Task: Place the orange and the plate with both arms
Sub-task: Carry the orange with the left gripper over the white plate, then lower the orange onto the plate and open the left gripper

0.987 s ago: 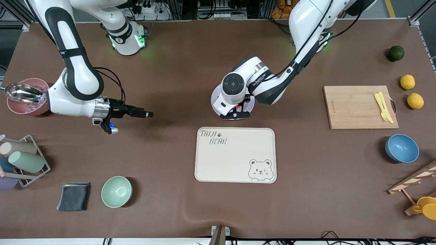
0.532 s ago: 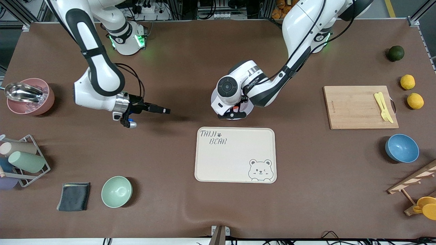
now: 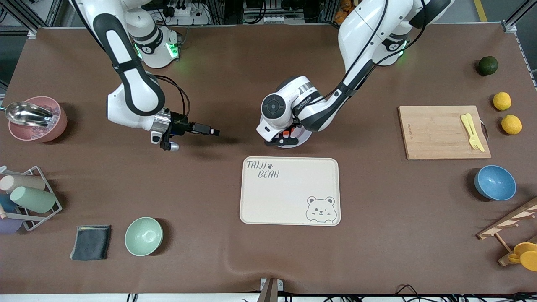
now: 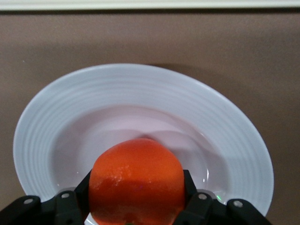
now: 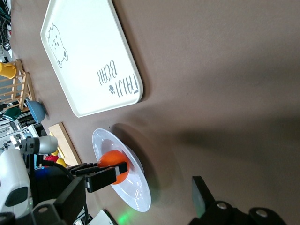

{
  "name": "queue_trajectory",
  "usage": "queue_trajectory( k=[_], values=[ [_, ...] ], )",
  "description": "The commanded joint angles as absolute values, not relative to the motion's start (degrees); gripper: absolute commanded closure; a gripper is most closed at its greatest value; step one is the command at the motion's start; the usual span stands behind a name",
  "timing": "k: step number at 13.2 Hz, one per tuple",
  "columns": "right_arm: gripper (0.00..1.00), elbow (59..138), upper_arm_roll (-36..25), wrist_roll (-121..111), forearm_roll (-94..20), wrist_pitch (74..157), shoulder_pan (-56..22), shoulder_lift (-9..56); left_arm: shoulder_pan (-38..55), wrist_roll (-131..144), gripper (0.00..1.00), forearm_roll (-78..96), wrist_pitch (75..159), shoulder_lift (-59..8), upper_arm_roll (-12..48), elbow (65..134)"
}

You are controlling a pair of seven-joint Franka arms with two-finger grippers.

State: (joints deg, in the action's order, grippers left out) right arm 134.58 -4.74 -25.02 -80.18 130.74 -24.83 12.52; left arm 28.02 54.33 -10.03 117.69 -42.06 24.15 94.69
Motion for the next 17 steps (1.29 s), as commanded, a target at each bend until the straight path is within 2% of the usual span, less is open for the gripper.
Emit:
queue_trajectory(
  k=[1, 7, 10, 14, 17],
  values=[
    [0.0, 135.4, -5.2, -26.6, -82.9, 131.4, -25.6, 12.0, 29.4, 57.4, 0.01, -11.7, 117.7, -42.8, 23.5, 93.4],
    [0.0, 135.3, -5.3, -26.8, -83.8, 132.0, -26.5, 12.7, 28.3, 57.6, 0.0, -11.8, 116.8, -36.1, 23.4, 93.3],
    [0.0, 134.9, -5.2, -26.8, -84.7, 132.4, -26.9, 13.1, 26.8, 57.3, 0.0, -13.1, 115.7, -29.3, 18.8, 93.3],
    [0.0, 134.9, -4.5, -33.3, -94.6, 134.3, -31.2, 15.7, 20.8, 55.4, 0.0, -15.6, 113.4, -23.0, 16.2, 93.3],
    [0.0, 134.1, -0.8, -40.8, -103.5, 134.9, -31.3, 19.6, 14.7, 49.2, 0.0, -15.4, 110.9, -17.9, 16.4, 93.3]
  ],
)
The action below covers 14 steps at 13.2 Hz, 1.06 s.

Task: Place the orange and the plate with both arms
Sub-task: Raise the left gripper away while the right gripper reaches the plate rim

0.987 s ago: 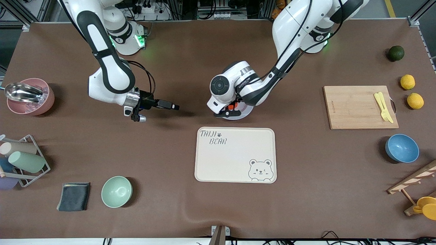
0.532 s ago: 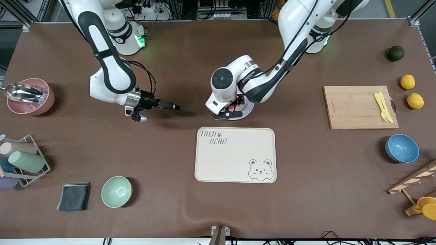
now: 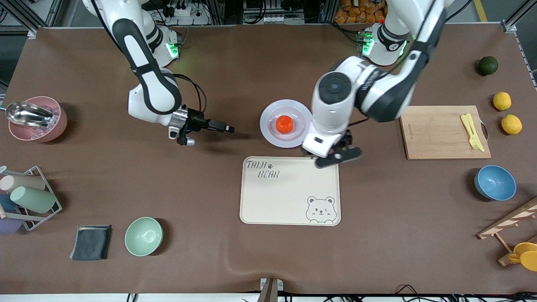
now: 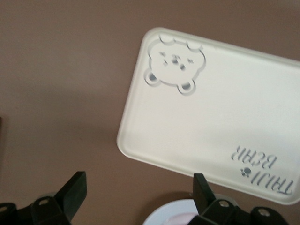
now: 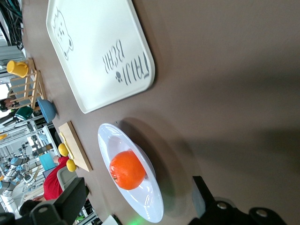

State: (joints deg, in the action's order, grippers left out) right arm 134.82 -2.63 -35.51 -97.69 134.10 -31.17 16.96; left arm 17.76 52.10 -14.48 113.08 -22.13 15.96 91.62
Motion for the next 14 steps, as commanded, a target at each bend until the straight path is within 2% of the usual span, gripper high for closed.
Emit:
queue_trajectory(
  k=[1, 4, 6, 8, 10, 12, 14],
  values=[
    [0.0, 133.5, 0.4, -42.8, -106.0, 136.2, -31.3, 20.7, 12.8, 47.0, 0.0, -14.9, 109.3, -16.2, 16.4, 93.3],
    [0.0, 131.1, 4.7, -43.1, -111.3, 140.2, -31.5, 22.4, 7.6, 40.2, 0.0, -13.0, 104.6, -10.4, 16.4, 93.4],
    [0.1, 129.1, 6.6, -43.2, -114.3, 141.0, -31.8, 23.7, 4.1, 34.6, 0.0, -10.0, 102.0, -7.2, 16.1, 94.3],
    [0.21, 128.1, 6.7, -43.3, -115.0, 141.7, -32.7, 24.5, 4.2, 29.7, 0.0, -8.1, 99.1, -4.5, 12.2, 95.5],
    [0.27, 127.9, 6.7, -43.4, -115.6, 142.1, -33.3, 24.8, 5.6, 20.7, 0.0, -6.5, 97.5, -0.5, 7.1, 98.5],
    [0.31, 127.7, 6.8, -44.8, -116.3, 142.1, -33.6, 25.7, 5.8, 8.8, 0.0, -6.2, 92.7, 0.7, 3.4, 98.1],
    [0.33, 127.4, 6.8, -48.1, -118.0, 142.0, -33.7, 26.9, 5.8, 5.4, 0.0, -5.2, 92.5, 0.8, 2.4, 96.3]
  ],
)
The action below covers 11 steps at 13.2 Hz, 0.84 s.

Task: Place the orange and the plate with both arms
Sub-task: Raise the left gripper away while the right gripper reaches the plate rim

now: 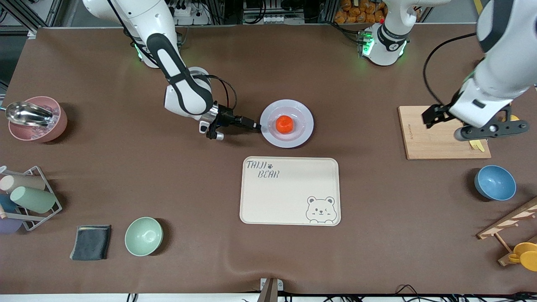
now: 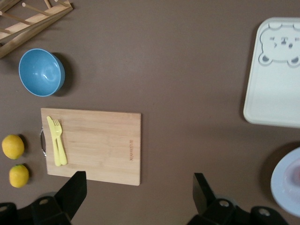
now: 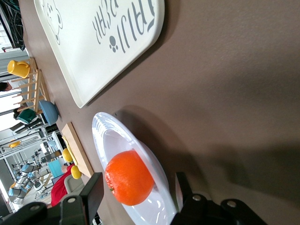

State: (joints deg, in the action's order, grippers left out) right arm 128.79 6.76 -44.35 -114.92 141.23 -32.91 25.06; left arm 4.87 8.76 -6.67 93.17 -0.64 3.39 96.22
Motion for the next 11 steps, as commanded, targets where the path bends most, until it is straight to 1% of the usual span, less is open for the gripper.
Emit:
queue_trajectory(
  k=[1, 3, 5, 7, 9, 11],
  values=[
    [0.33, 127.1, 7.0, -49.9, -120.2, 141.9, -33.8, 27.5, 5.7, 5.2, 0.0, -4.8, 92.5, 0.8, 2.4, 95.4],
    [0.35, 126.5, 8.9, -52.1, -122.8, 142.0, -33.8, 28.3, 5.6, 4.9, 0.0, -3.1, 92.1, 2.1, 2.5, 94.3],
    [0.36, 126.6, 9.1, -52.3, -123.0, 141.8, -33.5, 28.3, 5.8, 1.9, 0.0, -2.8, 89.4, 3.8, 3.1, 94.2],
    [0.39, 126.6, 9.7, -52.3, -123.0, 141.8, -33.6, 28.3, 5.9, 1.8, 0.0, -1.5, 87.3, 3.8, 3.5, 92.6],
    [0.5, 126.6, 10.4, -52.6, -123.7, 141.9, -33.5, 28.3, 5.9, 0.5, 0.0, 0.0, 84.1, 3.7, 3.5, 90.5],
    [0.69, 126.6, 10.5, -55.5, -124.3, 141.6, -33.5, 28.9, 5.7, -3.4, 0.0, 0.1, 83.3, 3.8, 3.2, 90.4]
  ],
)
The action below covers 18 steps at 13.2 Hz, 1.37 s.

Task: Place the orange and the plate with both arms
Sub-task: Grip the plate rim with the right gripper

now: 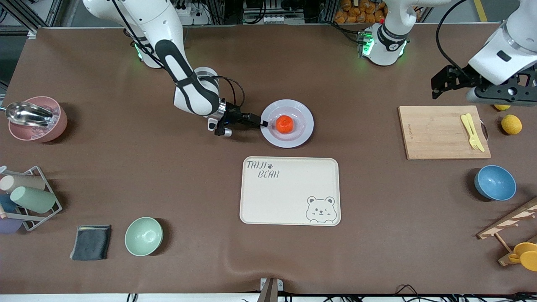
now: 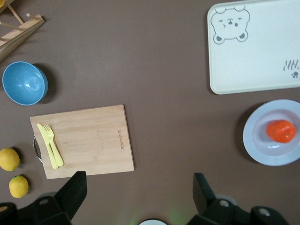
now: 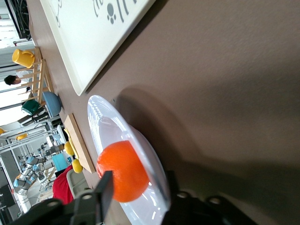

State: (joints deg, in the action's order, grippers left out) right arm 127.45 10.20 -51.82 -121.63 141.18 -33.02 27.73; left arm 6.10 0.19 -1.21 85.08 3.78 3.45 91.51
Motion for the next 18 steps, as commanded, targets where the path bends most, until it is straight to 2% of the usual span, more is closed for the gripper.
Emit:
queue_trajectory(
  k=[1, 2, 3, 7, 12, 15, 18],
  values=[
    [0.83, 126.7, 10.4, -57.0, -125.1, 141.6, -33.4, 29.2, 5.7, -3.8, 0.0, 0.1, 83.3, 3.8, 3.2, 90.3],
    [0.95, 126.7, 10.4, -57.7, -125.4, 141.6, -33.5, 29.6, 5.5, -3.3, 0.0, 0.1, 83.2, 3.9, 3.4, 90.3],
    [1.0, 126.7, 10.4, -57.9, -125.5, 141.6, -33.5, 29.8, 5.5, -3.3, 0.0, 0.1, 83.0, 3.9, 3.3, 90.3],
    [1.0, 126.7, 10.7, -58.5, -125.7, 141.2, -33.2, 29.3, 5.2, -3.7, 0.0, -0.1, 82.9, 4.1, 3.1, 89.4],
    [1.0, 126.4, 10.7, -59.3, -128.8, 136.9, -33.2, 27.3, 5.6, -2.5, 0.0, -0.1, 82.9, 2.4, 3.2, 88.6],
    [1.0, 126.0, 10.9, -59.1, -130.9, 136.7, -33.1, 25.5, 5.7, 3.9, 0.0, -0.6, 82.8, 2.1, 6.1, 88.7],
    [1.0, 125.3, 10.9, -59.1, -133.2, 135.5, -33.0, 25.3, 5.6, 4.8, 0.0, -0.7, 82.8, 2.4, 6.1, 88.5]
  ],
)
